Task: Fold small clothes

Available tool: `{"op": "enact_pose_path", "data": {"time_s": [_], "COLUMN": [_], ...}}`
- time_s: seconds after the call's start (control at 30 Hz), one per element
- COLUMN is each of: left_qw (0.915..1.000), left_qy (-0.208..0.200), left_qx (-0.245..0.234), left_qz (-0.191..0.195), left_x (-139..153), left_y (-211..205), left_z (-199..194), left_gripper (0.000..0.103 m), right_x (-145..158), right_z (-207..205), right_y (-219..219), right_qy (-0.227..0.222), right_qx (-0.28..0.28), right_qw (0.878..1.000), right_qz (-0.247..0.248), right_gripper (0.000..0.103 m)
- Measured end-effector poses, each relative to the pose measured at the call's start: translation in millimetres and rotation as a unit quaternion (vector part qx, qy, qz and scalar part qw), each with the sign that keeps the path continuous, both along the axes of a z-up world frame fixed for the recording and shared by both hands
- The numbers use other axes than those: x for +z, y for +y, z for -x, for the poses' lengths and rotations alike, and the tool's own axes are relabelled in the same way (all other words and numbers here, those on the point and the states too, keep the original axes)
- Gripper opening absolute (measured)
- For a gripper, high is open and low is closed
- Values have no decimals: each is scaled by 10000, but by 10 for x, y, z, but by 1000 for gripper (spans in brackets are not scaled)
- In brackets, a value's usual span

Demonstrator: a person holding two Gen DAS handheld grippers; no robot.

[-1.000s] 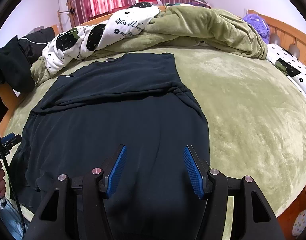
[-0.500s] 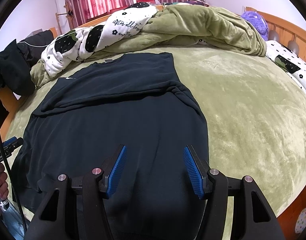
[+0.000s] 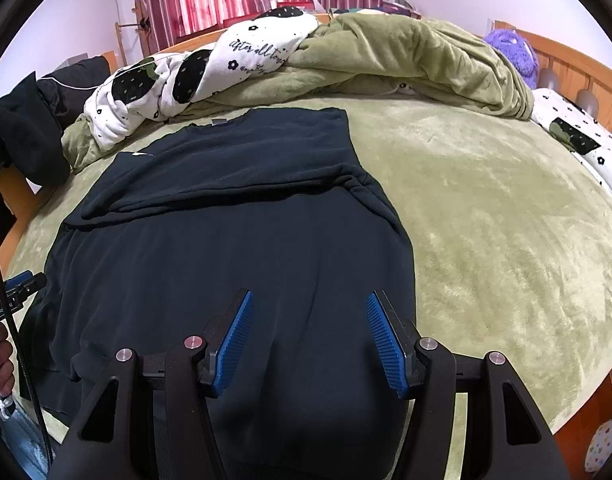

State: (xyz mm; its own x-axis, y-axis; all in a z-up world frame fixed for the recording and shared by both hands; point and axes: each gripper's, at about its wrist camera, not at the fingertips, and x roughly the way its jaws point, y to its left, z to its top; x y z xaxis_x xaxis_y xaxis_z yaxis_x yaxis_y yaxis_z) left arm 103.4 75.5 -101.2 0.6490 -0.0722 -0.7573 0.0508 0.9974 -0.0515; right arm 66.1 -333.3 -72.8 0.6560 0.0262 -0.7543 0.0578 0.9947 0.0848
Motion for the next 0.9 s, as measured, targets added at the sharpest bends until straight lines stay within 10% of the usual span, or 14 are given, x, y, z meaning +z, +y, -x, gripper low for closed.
{"op": "enact_pose_path", "data": {"time_s": [0.9], "left_qw": [9987], "left_qy": [-76], "left_qx": [484], "left_qz": [105], "left_x": [52], "left_y": [263], "left_z": [536], "left_gripper": [73], "right_x": [-38], "right_z": [335], "right_y": [-228], "right_qy": [-7], "right_qx": [114], "right_qw": [9997], "right_qz": [-209], "right_gripper": [58]}}
